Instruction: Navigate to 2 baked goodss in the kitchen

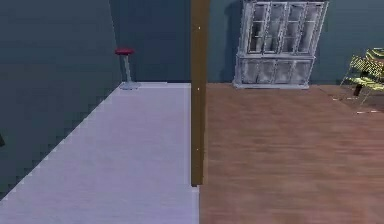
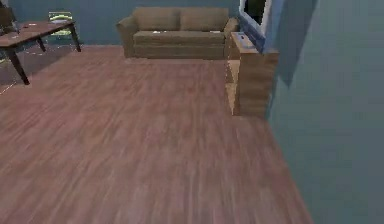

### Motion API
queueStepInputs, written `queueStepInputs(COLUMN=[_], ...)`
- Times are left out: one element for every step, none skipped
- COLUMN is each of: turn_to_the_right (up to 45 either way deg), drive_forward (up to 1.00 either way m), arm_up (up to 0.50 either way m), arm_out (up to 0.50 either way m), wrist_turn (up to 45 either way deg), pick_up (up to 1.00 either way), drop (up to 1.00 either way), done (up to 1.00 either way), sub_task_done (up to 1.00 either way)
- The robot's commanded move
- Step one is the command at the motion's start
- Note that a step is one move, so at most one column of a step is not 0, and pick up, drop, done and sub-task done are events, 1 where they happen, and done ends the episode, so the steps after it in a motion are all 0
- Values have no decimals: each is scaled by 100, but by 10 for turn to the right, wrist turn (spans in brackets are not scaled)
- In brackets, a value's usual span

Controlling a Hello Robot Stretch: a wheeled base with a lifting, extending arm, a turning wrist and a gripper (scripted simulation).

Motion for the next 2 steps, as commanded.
queueStepInputs(turn_to_the_right=[0, -450], drive_forward=[10, 0], arm_up=[0, 0], arm_out=[0, 0], wrist_turn=[0, 0], pick_up=[0, 0], drop=[0, 0], done=[0, 0], sub_task_done=[0, 0])
